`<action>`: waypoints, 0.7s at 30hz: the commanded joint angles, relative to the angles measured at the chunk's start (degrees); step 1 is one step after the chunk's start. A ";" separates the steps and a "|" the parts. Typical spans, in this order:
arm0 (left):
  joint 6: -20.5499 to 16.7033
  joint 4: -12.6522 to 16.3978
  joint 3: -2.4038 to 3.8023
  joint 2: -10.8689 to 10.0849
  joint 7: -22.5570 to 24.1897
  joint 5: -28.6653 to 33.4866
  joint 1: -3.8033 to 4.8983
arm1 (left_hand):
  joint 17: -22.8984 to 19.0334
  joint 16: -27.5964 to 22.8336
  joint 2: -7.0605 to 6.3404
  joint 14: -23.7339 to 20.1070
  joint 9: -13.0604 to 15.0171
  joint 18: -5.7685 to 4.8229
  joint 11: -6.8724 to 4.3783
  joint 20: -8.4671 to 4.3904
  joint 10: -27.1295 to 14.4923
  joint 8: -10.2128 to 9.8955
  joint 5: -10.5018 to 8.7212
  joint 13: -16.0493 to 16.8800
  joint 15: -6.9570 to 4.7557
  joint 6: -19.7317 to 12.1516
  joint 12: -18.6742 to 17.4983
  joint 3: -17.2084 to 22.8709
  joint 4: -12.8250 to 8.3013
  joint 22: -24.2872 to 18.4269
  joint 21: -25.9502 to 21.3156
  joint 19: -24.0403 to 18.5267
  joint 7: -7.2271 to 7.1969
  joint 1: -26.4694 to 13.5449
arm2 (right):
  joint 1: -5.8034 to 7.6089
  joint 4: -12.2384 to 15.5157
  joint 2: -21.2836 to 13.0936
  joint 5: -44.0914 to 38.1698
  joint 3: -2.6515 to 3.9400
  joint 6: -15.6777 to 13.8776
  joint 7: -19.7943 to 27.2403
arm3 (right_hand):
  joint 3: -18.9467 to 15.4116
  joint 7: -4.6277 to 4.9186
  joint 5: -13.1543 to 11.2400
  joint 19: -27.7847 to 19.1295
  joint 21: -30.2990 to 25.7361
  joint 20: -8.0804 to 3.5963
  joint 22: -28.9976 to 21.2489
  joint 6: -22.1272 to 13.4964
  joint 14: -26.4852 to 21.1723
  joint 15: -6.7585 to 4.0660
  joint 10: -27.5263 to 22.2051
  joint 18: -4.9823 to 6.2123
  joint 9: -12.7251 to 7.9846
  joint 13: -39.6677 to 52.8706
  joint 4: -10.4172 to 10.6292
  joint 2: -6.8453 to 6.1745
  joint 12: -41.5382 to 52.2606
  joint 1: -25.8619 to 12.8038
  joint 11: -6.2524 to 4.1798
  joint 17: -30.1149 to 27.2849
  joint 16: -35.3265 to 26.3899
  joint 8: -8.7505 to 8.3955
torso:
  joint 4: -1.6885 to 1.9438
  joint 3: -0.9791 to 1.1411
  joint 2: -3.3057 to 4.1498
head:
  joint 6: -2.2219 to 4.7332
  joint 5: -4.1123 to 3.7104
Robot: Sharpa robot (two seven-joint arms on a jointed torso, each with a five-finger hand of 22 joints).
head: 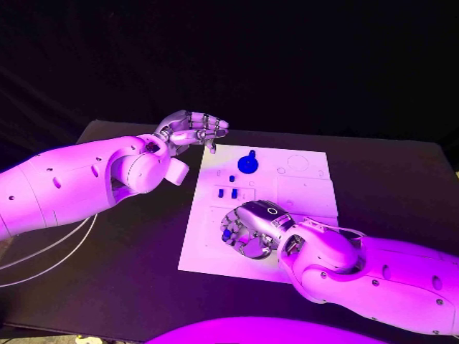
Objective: Assemble the parts on the task board
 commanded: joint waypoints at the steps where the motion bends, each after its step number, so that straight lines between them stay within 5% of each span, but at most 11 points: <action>1: 0.93 0.16 0.04 0.04 0.33 -0.08 0.03 | -0.05 0.25 0.29 -0.40 -0.07 0.45 0.05 0.31 -0.53 0.40 0.14 -0.09 0.11 -0.34 0.16 -0.29 0.09 -0.05 -0.28 -0.04 0.15 0.18 | -0.06 0.01 0.06 -0.60 -0.02 0.72 0.11 | -0.30 -0.01 -0.23 1.60 0.08 0.14 3.68 -0.52 2.22 0.11 -0.40 -0.73 -0.12 0.12 0.09 -0.41 -0.28 -0.07 -0.15 0.04 0.35 -0.37 | -0.01 0.03 0.00 | 0.00 0.01; 10: 0.89 0.15 0.04 0.00 0.30 -0.08 0.03 | -0.05 0.25 0.29 -0.40 -0.07 0.45 0.05 0.31 -0.53 0.40 0.14 -0.09 0.11 -0.34 0.16 -0.29 0.09 -0.05 -0.28 -0.04 0.15 0.18 | -0.07 0.49 -0.43 -0.53 -0.04 -0.79 0.11 | -0.22 -0.18 -0.40 1.60 -0.09 -0.02 3.70 -3.75 2.21 -0.07 -0.48 -0.71 -1.00 0.97 0.02 -1.09 -0.50 -0.48 -0.35 -0.01 0.33 -2.54 | -0.04 0.06 0.00 | 0.03 -0.01; 21: 0.95 0.13 0.04 -0.21 0.13 -0.08 0.03 | -0.11 0.27 0.29 -0.46 -0.08 0.45 0.05 0.31 -0.63 0.46 0.14 -0.12 0.11 -0.37 0.22 -0.33 0.06 -0.08 -0.31 -0.05 0.15 0.22 | 0.48 5.53 -5.66 3.76 0.10 -7.54 2.96 | -2.35 -2.19 -0.12 1.80 -0.01 -0.55 3.87 -9.67 2.35 -0.71 0.13 -0.73 -2.63 2.55 0.35 -1.89 -0.30 -1.20 -1.14 0.34 0.56 -5.97 | -0.13 0.06 -0.07 | 0.33 -0.41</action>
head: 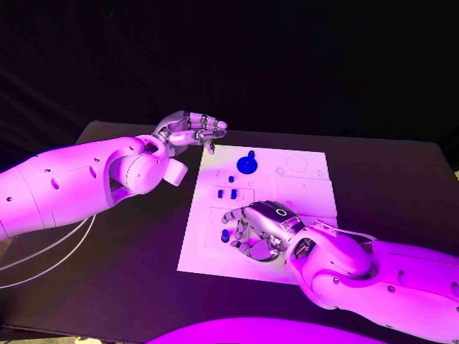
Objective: Assemble the parts on the task board
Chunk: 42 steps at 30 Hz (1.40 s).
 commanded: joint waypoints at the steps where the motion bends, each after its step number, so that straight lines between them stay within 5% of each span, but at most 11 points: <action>1: 0.89 0.12 0.04 0.03 0.21 -0.08 0.03 | -0.06 0.27 0.29 -0.46 -0.08 0.45 -0.17 0.31 -0.41 0.12 0.14 -0.05 0.11 -0.37 0.23 -0.33 0.06 -0.09 -0.31 -0.05 0.15 0.22 | 0.71 2.11 -2.25 4.52 0.17 -5.13 3.31 | -0.70 0.08 0.11 1.80 -0.02 -0.58 3.89 -0.41 2.35 -0.31 0.16 -0.72 -0.15 0.27 0.13 -0.28 0.16 -0.08 -0.31 -0.02 0.35 -0.26 | -0.07 0.01 -0.07 | 0.27 -0.30; 6: 0.95 0.05 0.03 0.03 0.21 -0.09 0.03 | -0.06 0.27 0.29 -0.46 -0.08 0.45 -0.17 0.31 -0.41 0.12 0.14 -0.05 0.11 -0.37 0.23 -0.33 0.06 -0.09 -0.31 -0.05 0.15 0.22 | 2.91 4.48 -7.19 16.09 0.31 -6.22 6.46 | -1.72 1.57 0.15 1.83 0.00 -0.65 3.98 2.57 2.37 -0.26 0.99 -0.78 0.26 1.27 0.32 0.26 0.72 0.39 -0.18 0.10 0.42 1.33 | -0.13 -0.07 -0.17 | 0.93 -1.42; 9: 0.95 0.02 0.02 -0.02 0.28 -0.09 0.02 | -0.06 0.27 0.29 -0.46 -0.08 0.45 -0.17 0.31 -0.41 0.12 0.14 -0.05 0.11 -0.37 0.23 -0.33 0.06 -0.09 -0.31 -0.05 0.15 0.22 | 4.75 5.46 -11.28 23.66 0.35 -4.55 7.52 | -2.09 3.05 0.33 1.92 0.40 -0.15 4.29 8.57 2.50 0.63 2.54 -0.95 1.44 3.16 0.12 0.78 2.57 0.93 1.01 0.64 0.77 5.13 | -0.21 -0.15 -0.25 | 1.54 -3.28; 12: 0.91 0.09 -0.01 -0.16 0.35 -0.09 0.01 | -0.08 0.30 0.29 -0.47 -0.08 0.45 -0.16 0.31 -0.46 0.16 0.13 -0.07 0.11 -0.38 0.26 -0.36 0.03 -0.10 -0.32 -0.05 0.15 0.24 | 6.22 5.90 -15.27 28.83 0.36 -1.90 7.05 | -3.16 2.74 0.29 2.15 1.43 -0.01 4.91 9.70 2.71 0.52 3.19 -1.08 2.03 5.56 0.35 0.87 4.94 0.55 0.72 1.73 1.45 6.78 | -0.35 -0.19 -0.33 | 1.91 -4.98; 14: 0.89 0.15 -0.04 -0.22 0.39 -0.09 0.01 | -0.08 0.30 0.29 -0.47 -0.08 0.45 -0.16 0.31 -0.46 0.16 0.13 -0.07 0.11 -0.38 0.26 -0.36 0.03 -0.10 -0.32 -0.05 0.15 0.24 | 6.77 6.02 -17.33 30.67 0.36 -0.63 6.54 | -4.32 2.37 0.07 2.07 1.07 -0.04 4.77 9.74 2.60 0.34 4.52 -0.99 2.37 7.63 0.82 0.69 7.39 -0.37 0.43 1.32 1.27 7.47 | -0.43 -0.20 -0.42 | 2.03 -5.39; 17: 0.96 0.38 -0.11 -0.38 0.44 -0.09 -0.04 | -0.08 0.30 0.29 -0.47 -0.08 0.45 -0.16 0.31 -0.46 0.16 0.13 -0.07 0.11 -0.38 0.26 -0.36 0.03 -0.10 -0.32 -0.05 0.15 0.24 | 7.43 6.23 -21.11 33.43 0.33 1.39 5.45 | -8.90 2.21 1.66 2.43 2.75 -0.40 5.93 8.03 2.81 -0.35 0.23 -1.31 4.71 24.45 2.69 2.02 23.66 -2.20 -0.76 2.25 1.97 11.04 | -0.50 -0.20 -0.55 | 2.39 -7.39; 19: 1.01 0.54 -0.17 -0.52 0.46 -0.09 -0.15 | -0.08 0.30 0.29 -0.47 -0.08 0.45 -0.16 0.31 -0.46 0.16 0.13 -0.07 0.11 -0.38 0.26 -0.36 0.03 -0.10 -0.32 -0.05 0.15 0.24 | 7.72 6.49 -24.03 34.30 0.23 2.77 4.05 | -9.76 1.74 1.98 2.64 3.59 -0.69 6.52 7.27 3.03 -0.02 -0.48 -1.37 5.60 41.21 3.39 2.75 41.10 -1.76 -0.33 3.03 2.49 12.59 | -0.57 -0.12 -0.57 | 2.39 -8.39; 27: 1.13 0.62 -0.28 -0.59 0.51 -0.09 -0.51 | -0.08 0.30 0.29 -0.47 -0.08 0.45 -0.16 0.31 -0.46 0.16 0.13 -0.07 0.11 -0.38 0.26 -0.36 0.03 -0.10 -0.32 -0.05 0.15 0.24 | 7.87 7.64 -28.76 31.04 -0.41 4.15 -0.07 | -13.44 1.26 3.12 3.81 9.38 -0.61 9.65 7.08 4.21 -0.29 5.13 -2.51 6.37 60.64 7.29 2.29 62.89 -4.51 -0.41 9.45 5.98 14.74 | -0.88 -0.03 -0.81 | 1.97 -9.31; 33: 1.21 0.68 -0.30 -0.59 0.54 -0.09 -0.70 | -0.08 0.30 0.29 -0.47 -0.08 0.45 -0.16 0.31 -0.46 0.16 0.13 -0.07 0.11 -0.38 0.26 -0.36 0.03 -0.10 -0.32 -0.05 0.15 0.24 | 7.02 8.10 -28.98 26.22 -1.17 3.70 -3.73 | -15.30 1.07 2.84 4.07 10.89 -0.69 10.46 7.35 4.43 -0.37 6.53 -2.79 6.46 63.78 8.55 2.16 66.44 -5.14 -0.54 10.89 6.72 15.16 | -0.79 -0.04 -0.81 | 1.73 -9.59; 42: 1.23 0.80 -0.30 -0.84 0.57 -0.09 -0.78 | -0.12 0.32 0.30 -0.52 -0.07 0.44 -0.17 0.32 -0.48 0.25 0.14 -0.08 0.12 -0.34 0.34 -0.40 0.02 -0.11 -0.34 -0.07 0.14 0.25 | 5.14 7.58 -27.00 21.64 -1.42 3.54 -7.06 | -16.48 1.02 2.56 4.26 11.95 -0.70 11.00 7.42 4.60 -0.39 7.26 -2.99 6.46 65.24 9.14 2.21 68.09 -5.02 -0.58 11.87 7.19 15.26 | -0.67 -0.15 -0.76 | 1.41 -9.71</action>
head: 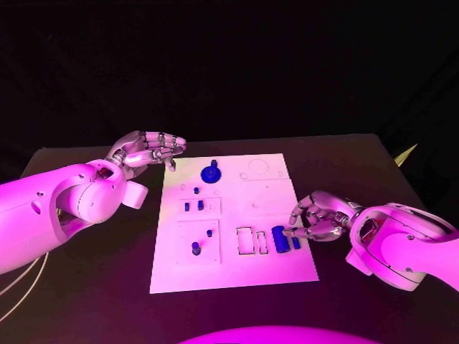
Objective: Assemble the parts on the task board
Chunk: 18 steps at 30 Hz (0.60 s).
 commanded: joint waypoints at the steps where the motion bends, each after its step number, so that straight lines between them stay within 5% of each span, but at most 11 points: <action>1: 0.94 0.21 0.03 -0.03 0.56 -0.09 -0.02 | -0.05 0.32 0.30 -0.31 -0.07 0.44 0.05 0.32 -0.28 0.25 0.14 -0.09 -0.08 -0.34 0.34 -0.40 0.02 -0.07 -0.34 -0.07 0.13 0.25 | -0.48 -0.23 0.48 -4.50 -0.04 1.14 -3.32 | -0.46 -0.25 -0.40 4.27 0.34 -0.30 11.02 0.06 4.61 -0.40 0.37 -1.21 0.05 1.98 0.10 -0.08 0.38 -0.28 0.02 7.74 0.43 0.31 | 0.02 -0.08 0.02 | -0.15 -0.06; 18: 0.98 0.53 0.03 -0.34 0.54 -0.09 -0.03 | -0.05 0.32 0.30 -0.31 -0.07 0.44 0.05 0.32 -0.28 0.25 0.14 -0.09 -0.08 -0.34 0.34 -0.40 0.02 -0.07 -0.34 -0.07 0.13 0.25 | -2.18 -1.74 4.00 -6.48 -0.08 2.32 -4.46 | -1.53 -0.26 -0.44 4.34 0.80 -0.27 11.28 0.12 4.67 -0.37 0.40 -1.29 0.04 2.42 0.83 0.34 0.74 -0.15 0.03 8.16 0.64 0.40 | -0.01 0.00 0.02 | -0.41 0.26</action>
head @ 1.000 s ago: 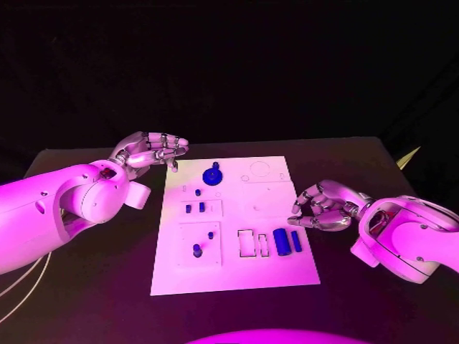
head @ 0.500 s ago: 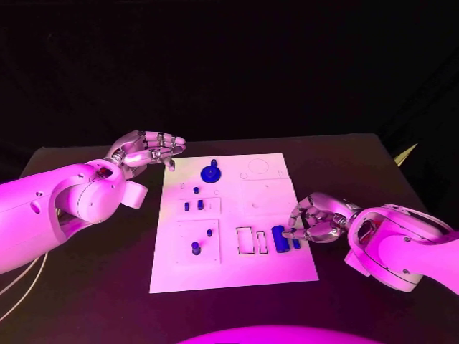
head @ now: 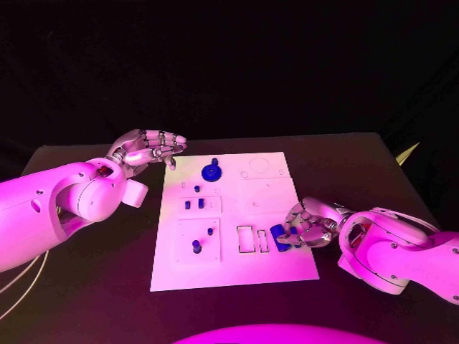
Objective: Assemble the parts on the task board
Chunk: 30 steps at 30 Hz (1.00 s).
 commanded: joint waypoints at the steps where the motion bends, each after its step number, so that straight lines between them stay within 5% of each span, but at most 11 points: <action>1: 0.91 0.19 0.04 0.00 0.54 -0.09 0.00 | -0.09 0.35 0.32 -0.34 -0.07 0.44 0.05 0.32 -0.30 0.32 0.14 -0.11 -0.08 -0.34 0.41 -0.42 0.01 -0.09 -0.35 -0.08 0.14 0.25 | -0.27 -0.35 0.38 -1.42 0.00 2.02 -0.73 | -0.69 -0.26 -0.16 4.34 0.33 -0.27 11.31 0.15 4.67 -0.37 0.17 -0.67 0.05 2.46 0.32 0.46 0.07 -0.25 -0.17 8.19 0.20 0.43 | 0.01 0.01 -0.03 | -0.08 0.13; 22: 2.24 0.36 0.04 -0.14 0.13 -0.20 0.00 | -0.13 0.37 0.26 -0.40 -0.10 0.43 0.09 0.35 -0.47 0.33 0.14 -0.15 -0.05 -0.44 0.40 -0.52 0.09 -0.12 -0.39 -0.12 0.16 0.09 | -1.46 -1.86 3.42 -3.38 -0.01 3.54 -4.17 | -4.95 -0.51 -0.45 4.28 0.53 -0.22 11.55 0.89 4.65 -0.42 -0.18 -0.70 0.33 2.90 1.61 1.48 0.04 -1.26 -0.31 8.49 0.31 1.33 | -0.02 -0.05 -0.03 | 0.02 0.27; 30: 2.21 0.37 0.04 -0.18 0.13 -0.21 0.00 | -0.13 0.37 0.26 -0.40 -0.10 0.43 0.09 0.35 -0.47 0.33 0.14 -0.15 -0.05 -0.44 0.40 -0.52 0.09 -0.12 -0.39 -0.12 0.16 0.09 | -1.53 -1.80 3.67 -3.78 -0.01 1.89 -4.02 | -4.89 -0.99 0.15 4.41 1.20 -0.47 11.89 1.98 4.73 -0.77 0.59 -0.82 0.78 3.90 1.20 2.63 1.21 0.76 -0.74 8.90 0.48 2.46 | -0.03 -0.03 -0.04 | 0.13 0.44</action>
